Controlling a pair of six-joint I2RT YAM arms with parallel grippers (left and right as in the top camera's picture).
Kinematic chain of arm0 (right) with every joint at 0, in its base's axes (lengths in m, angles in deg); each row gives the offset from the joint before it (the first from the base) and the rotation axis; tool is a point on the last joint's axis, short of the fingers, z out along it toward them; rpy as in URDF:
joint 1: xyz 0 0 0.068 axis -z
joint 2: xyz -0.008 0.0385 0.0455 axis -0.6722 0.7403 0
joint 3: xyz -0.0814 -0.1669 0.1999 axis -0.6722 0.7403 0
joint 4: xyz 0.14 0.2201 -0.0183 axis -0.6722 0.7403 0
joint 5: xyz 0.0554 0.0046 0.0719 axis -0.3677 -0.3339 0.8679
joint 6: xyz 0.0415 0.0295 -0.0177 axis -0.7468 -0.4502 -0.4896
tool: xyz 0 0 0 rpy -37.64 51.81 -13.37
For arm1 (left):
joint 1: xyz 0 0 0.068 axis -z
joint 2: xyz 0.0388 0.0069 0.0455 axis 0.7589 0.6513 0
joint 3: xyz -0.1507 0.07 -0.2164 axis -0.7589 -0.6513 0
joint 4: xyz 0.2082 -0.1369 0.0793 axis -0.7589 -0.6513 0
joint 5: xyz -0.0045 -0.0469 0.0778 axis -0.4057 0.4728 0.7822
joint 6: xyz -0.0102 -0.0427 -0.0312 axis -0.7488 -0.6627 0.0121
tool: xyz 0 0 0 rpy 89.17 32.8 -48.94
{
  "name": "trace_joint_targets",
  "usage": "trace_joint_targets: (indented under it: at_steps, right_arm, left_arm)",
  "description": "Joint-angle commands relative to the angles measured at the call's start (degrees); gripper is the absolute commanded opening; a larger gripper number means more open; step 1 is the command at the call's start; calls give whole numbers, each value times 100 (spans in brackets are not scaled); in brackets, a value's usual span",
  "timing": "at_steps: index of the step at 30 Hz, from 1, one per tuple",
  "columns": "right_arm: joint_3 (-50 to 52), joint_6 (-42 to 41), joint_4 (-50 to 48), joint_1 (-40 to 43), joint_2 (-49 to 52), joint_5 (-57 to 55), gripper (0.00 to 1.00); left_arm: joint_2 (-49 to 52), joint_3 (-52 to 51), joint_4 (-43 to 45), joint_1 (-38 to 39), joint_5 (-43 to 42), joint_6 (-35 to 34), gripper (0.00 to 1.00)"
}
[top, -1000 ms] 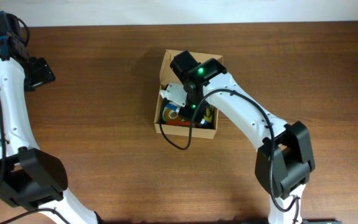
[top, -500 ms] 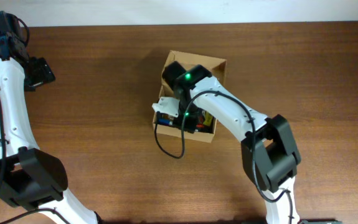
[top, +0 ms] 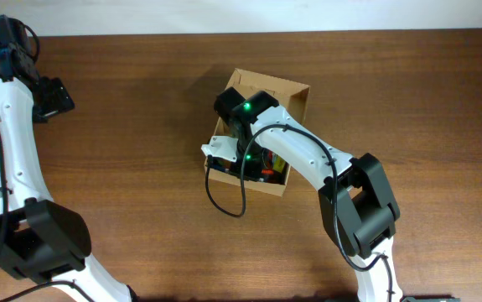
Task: Pack container
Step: 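Lower the marker into the box and open the right gripper, then withdraw the right gripper up and out of the box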
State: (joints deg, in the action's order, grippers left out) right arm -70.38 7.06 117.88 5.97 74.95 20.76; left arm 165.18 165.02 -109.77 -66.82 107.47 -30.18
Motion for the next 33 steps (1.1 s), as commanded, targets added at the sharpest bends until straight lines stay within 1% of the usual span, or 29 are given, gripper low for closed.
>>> trace_joint_targets:
  at_steps: [1,2,5,8,17,23,27,32,33]
  right_arm:
    - [-13,-122,-46,-83,306,-138,16]
    - [-72,-122,-35,-83,306,-173,17]
    - [-304,-302,-17,-42,271,-216,28]
    - [-612,-378,122,37,227,-229,33]
    - [-1180,-442,398,153,-201,-271,36]
    - [-1193,-444,422,153,-577,-306,36]
    - [-1193,-474,428,153,-802,-581,36]
    - [-1193,-789,420,162,-1209,-774,36]
    - [-1193,-907,385,177,-1320,-774,34]
  left_arm:
    - [-173,-26,0,-35,-24,90,100]
    - [-173,-26,0,-35,-24,90,100]
    - [-173,-26,0,-35,-24,90,99]
    - [-173,-26,0,-35,-24,90,99]
    - [-173,-26,0,-35,-24,90,100]
    - [-173,-26,0,-35,-24,90,100]
    - [-173,-26,0,-35,-24,90,100]
    - [-173,-26,-2,-35,-24,90,100]
    - [-173,-26,0,-35,-24,90,100]
